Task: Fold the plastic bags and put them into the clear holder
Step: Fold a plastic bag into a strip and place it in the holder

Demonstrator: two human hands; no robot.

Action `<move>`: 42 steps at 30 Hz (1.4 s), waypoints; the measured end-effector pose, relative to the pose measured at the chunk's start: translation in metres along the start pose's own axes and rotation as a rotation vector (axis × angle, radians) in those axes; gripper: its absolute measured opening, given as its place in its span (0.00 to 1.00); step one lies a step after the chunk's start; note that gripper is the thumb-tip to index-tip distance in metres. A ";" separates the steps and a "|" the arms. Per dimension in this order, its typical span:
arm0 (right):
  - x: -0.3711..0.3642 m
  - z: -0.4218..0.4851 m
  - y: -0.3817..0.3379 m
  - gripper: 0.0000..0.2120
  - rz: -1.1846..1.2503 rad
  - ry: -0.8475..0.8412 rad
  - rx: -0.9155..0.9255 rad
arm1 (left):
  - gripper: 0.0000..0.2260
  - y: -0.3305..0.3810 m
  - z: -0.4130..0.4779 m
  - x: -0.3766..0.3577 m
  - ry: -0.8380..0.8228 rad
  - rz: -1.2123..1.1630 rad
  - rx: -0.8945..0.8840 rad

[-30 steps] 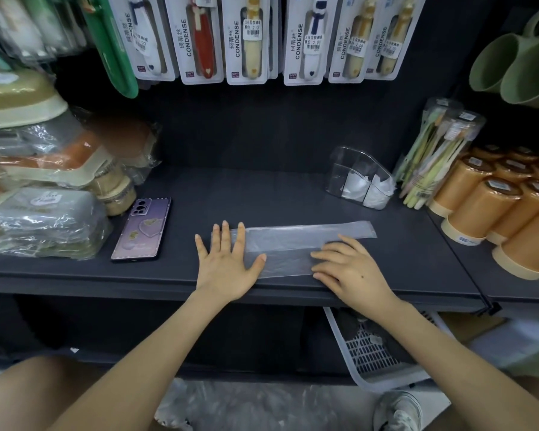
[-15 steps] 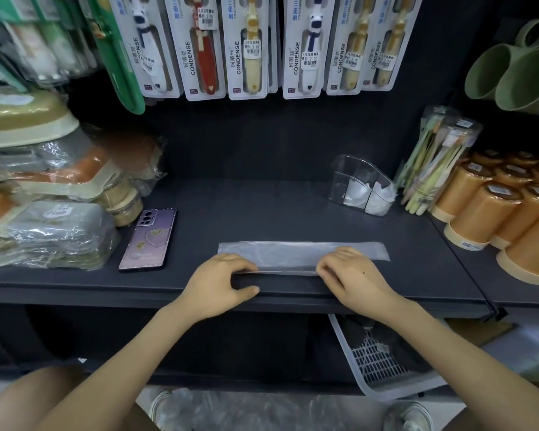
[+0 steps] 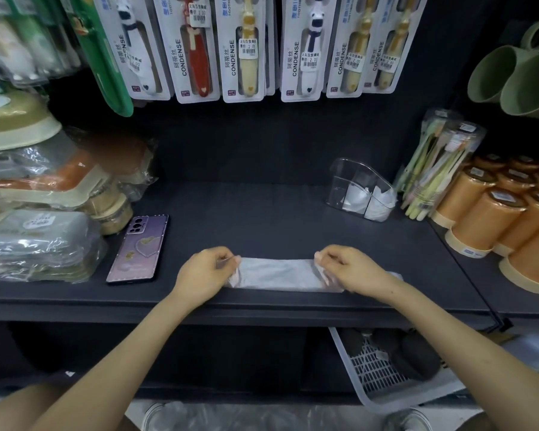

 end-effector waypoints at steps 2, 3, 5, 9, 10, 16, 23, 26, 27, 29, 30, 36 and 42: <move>0.000 0.003 0.003 0.14 0.018 0.034 -0.030 | 0.15 0.001 0.001 -0.001 -0.010 0.068 0.015; -0.001 0.004 0.004 0.13 0.015 0.062 -0.045 | 0.15 0.002 0.002 -0.001 -0.011 0.078 0.023; -0.003 0.006 0.008 0.14 0.005 0.109 -0.068 | 0.15 0.002 0.003 -0.001 -0.007 0.084 0.043; -0.004 0.007 0.007 0.14 -0.012 0.141 -0.125 | 0.14 0.002 0.008 -0.001 0.009 0.098 0.106; -0.005 0.007 0.006 0.14 -0.030 0.149 -0.132 | 0.14 0.002 0.011 -0.001 0.016 0.097 0.132; -0.007 0.008 0.003 0.11 -0.127 0.175 -0.139 | 0.16 0.007 0.012 0.006 0.203 0.100 0.180; -0.007 0.008 0.001 0.13 -0.148 0.174 -0.133 | 0.23 0.037 0.001 -0.036 0.086 0.448 -0.438; -0.007 0.007 -0.001 0.13 -0.152 0.167 -0.139 | 0.36 0.041 0.000 -0.053 -0.131 0.482 -0.302; -0.007 0.007 -0.001 0.13 -0.150 0.165 -0.142 | 0.39 0.038 0.000 -0.058 -0.164 0.491 -0.255; -0.007 0.008 -0.001 0.13 -0.152 0.159 -0.148 | 0.40 0.032 0.001 -0.063 -0.187 0.520 -0.192; -0.008 0.009 -0.001 0.13 -0.151 0.155 -0.146 | 0.40 0.031 0.001 -0.064 -0.199 0.521 -0.165; -0.006 0.007 -0.001 0.09 -0.119 0.128 -0.174 | 0.38 0.032 0.002 -0.065 -0.255 0.538 -0.088; -0.014 -0.017 -0.015 0.17 -0.291 0.769 0.007 | 0.40 0.032 0.002 -0.067 -0.256 0.540 -0.073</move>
Point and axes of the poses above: each hand's wrist, its own z-axis towards the middle knuckle, its own x-axis out of the back of the hand, y = z × x, the point moved 2 cm from there along z, towards the middle knuckle, and after that the axes turned 14 degrees about -x, right-handed, at the moved point
